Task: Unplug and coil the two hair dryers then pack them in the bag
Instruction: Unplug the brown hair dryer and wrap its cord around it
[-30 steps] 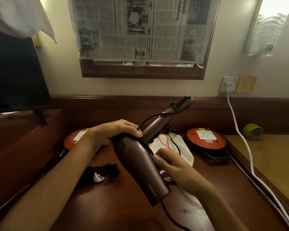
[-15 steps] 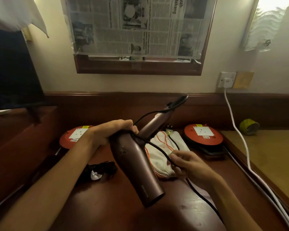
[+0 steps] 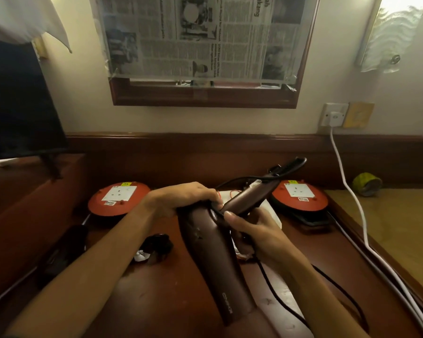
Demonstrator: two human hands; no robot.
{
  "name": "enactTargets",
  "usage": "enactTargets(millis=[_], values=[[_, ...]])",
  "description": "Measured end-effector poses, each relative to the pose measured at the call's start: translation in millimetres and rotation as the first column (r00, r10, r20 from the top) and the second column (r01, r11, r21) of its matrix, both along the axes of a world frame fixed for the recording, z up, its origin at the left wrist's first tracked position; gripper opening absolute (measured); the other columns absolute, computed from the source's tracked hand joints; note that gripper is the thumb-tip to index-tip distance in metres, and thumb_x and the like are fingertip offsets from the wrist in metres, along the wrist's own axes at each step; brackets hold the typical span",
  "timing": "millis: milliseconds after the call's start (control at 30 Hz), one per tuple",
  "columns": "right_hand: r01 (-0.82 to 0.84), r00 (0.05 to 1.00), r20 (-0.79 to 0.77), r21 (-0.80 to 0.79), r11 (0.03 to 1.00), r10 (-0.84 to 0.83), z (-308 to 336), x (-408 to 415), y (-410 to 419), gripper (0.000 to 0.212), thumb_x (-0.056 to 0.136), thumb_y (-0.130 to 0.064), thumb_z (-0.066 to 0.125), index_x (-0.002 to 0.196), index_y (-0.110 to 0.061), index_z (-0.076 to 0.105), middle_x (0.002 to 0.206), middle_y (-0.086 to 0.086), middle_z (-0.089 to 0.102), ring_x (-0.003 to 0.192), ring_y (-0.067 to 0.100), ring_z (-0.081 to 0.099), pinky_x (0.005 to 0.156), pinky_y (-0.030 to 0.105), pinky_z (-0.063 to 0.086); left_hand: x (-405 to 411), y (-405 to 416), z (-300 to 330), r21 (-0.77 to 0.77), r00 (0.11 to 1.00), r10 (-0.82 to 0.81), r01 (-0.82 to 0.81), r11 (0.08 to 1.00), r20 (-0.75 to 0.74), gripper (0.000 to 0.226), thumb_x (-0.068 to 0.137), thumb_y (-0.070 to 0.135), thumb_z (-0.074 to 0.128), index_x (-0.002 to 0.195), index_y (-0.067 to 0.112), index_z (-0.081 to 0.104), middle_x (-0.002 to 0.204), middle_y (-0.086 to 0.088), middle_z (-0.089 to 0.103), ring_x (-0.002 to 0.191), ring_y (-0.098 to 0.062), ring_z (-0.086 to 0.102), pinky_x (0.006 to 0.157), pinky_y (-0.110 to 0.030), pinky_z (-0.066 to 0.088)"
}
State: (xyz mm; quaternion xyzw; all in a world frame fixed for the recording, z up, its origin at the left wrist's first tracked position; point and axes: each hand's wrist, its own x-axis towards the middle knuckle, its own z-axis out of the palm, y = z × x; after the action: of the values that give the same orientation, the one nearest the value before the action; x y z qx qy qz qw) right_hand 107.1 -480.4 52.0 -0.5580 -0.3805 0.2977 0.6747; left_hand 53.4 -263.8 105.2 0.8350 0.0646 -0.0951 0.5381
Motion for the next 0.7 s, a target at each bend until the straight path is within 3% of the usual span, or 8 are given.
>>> enactTargets(millis=[100, 200, 300, 467, 567, 700], values=[[0.009, 1.000, 0.026, 0.061, 0.998, -0.011, 0, -2, 1, 0.005, 0.092, -0.015, 0.072, 0.093, -0.010, 0.071, 0.057, 0.005, 0.044, 0.043, 0.015, 0.031, 0.039, 0.024, 0.025, -3, 1, 8, 0.139, 0.996, -0.072, 0.064, 0.988, 0.054, 0.052, 0.082, 0.060, 0.074, 0.103, 0.013, 0.079, 0.102, -0.008, 0.078, 0.095, -0.024, 0.071, 0.088, -0.036, 0.055], [0.044, 0.998, 0.029, 0.095, 0.994, -0.047, -4, -6, 4, 0.014, 0.091, -0.019, 0.073, 0.092, -0.006, 0.070, 0.059, 0.007, 0.043, 0.044, 0.017, 0.032, 0.040, 0.025, 0.025, -10, -9, 25, 0.370, 0.969, -0.232, 0.183, 0.911, 0.091, 0.035, 0.089, 0.055, 0.074, 0.102, 0.023, 0.080, 0.100, 0.000, 0.079, 0.098, -0.017, 0.075, 0.091, -0.036, 0.058], [0.016, 1.000, -0.017, 0.088, 0.996, -0.015, -7, -7, 3, 0.025, 0.093, -0.026, 0.072, 0.097, -0.001, 0.066, 0.063, 0.010, 0.042, 0.047, 0.019, 0.033, 0.043, 0.029, 0.024, -11, -15, 43, 0.475, 0.950, -0.310, 0.252, 0.843, 0.046, 0.036, 0.085, 0.054, 0.078, 0.104, 0.023, 0.080, 0.096, 0.004, 0.080, 0.095, -0.014, 0.075, 0.091, -0.039, 0.059], [-0.060, 0.956, -0.276, 0.139, 0.988, 0.097, -13, -10, 0, 0.044, 0.076, -0.044, 0.086, 0.096, -0.010, 0.065, 0.068, 0.006, 0.049, 0.047, 0.010, 0.041, 0.041, 0.020, 0.029, -13, -23, 51, 0.448, 0.938, -0.345, 0.326, 0.832, -0.041, 0.041, 0.082, 0.043, 0.085, 0.115, 0.021, 0.073, 0.107, 0.003, 0.079, 0.100, -0.017, 0.076, 0.096, -0.047, 0.060], [-0.058, 0.950, -0.298, 0.124, 0.991, 0.093, -14, -15, 2, 0.041, 0.072, -0.044, 0.089, 0.088, -0.013, 0.067, 0.067, 0.005, 0.049, 0.045, 0.009, 0.041, 0.040, 0.019, 0.029, -14, -25, 46, 0.412, 0.922, -0.386, 0.340, 0.845, 0.032, 0.041, 0.084, 0.029, 0.086, 0.120, 0.017, 0.070, 0.110, 0.000, 0.079, 0.101, -0.020, 0.076, 0.095, -0.050, 0.059], [-0.026, 0.946, -0.315, 0.155, 0.988, 0.075, -12, -18, 1, 0.049, 0.079, -0.033, 0.085, 0.106, -0.006, 0.055, 0.067, 0.007, 0.049, 0.045, 0.010, 0.042, 0.040, 0.019, 0.030, -17, -20, 34, 0.256, 0.918, -0.380, 0.342, 0.904, 0.117, 0.035, 0.087, 0.008, 0.082, 0.119, 0.005, 0.067, 0.109, -0.013, 0.078, 0.099, -0.030, 0.076, 0.088, -0.044, 0.061]])
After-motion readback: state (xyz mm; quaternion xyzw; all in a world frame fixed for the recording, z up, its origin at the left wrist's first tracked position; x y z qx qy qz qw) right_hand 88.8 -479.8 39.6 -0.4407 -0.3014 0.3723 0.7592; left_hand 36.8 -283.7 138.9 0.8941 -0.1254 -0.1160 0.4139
